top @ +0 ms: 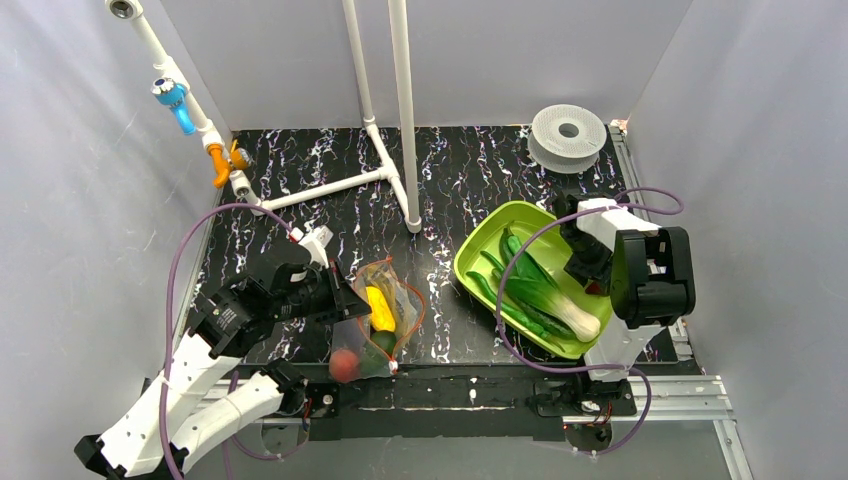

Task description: Place the food in the zip-top bag and seal the zipper

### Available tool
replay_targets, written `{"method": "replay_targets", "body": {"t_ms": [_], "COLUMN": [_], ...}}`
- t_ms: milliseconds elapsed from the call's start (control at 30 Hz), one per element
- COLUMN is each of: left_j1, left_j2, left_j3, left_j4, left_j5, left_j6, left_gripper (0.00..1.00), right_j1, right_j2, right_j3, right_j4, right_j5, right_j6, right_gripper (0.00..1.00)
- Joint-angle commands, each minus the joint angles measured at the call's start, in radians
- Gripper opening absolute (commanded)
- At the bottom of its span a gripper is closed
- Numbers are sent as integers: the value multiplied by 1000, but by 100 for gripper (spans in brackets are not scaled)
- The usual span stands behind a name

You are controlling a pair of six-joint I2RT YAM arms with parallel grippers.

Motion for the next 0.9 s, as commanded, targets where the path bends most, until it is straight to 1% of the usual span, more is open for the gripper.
{"method": "replay_targets", "body": {"t_ms": [0,133,233,333,400,433,467,500,533,567,600,633,867], "left_j1": [2,2,2,1,2,2,2,1,2,2,2,1,2], "left_j2": [-7,-2,2,0,1,0,1,2,4,9,15,24,89], "left_j3": [32,38,40,37,34,33,32,32,33,38,44,51,106], "left_j4": [-17,-15,-14,-12,-13,-13,-14,-17,-22,-29,-36,-42,-57], "left_j5": [12,12,15,16,17,19,23,25,27,29,31,36,84], "left_j6": [6,7,5,5,4,4,4,5,8,11,14,21,60], "left_gripper": [0,0,0,0,0,0,0,0,0,0,0,0,0], "right_j1": [-9,-8,-1,29,54,61,64,64,64,64,64,64,63], "right_j2": [-24,-54,-74,-103,-118,-122,-125,-126,-128,-130,-135,-138,-136], "right_j3": [4,-11,-23,-34,-34,-32,-25,-17,-8,-2,-1,-1,-18], "right_j4": [-2,14,31,52,51,47,39,23,8,-5,-11,-8,17], "right_j5": [4,4,5,27,58,70,83,97,113,130,146,157,217], "right_j6": [-10,-14,-21,-35,-36,-35,-31,-23,-16,-8,-5,-7,-52], "right_gripper": [62,48,42,40,41,45,50,58,69,79,86,90,98]}}
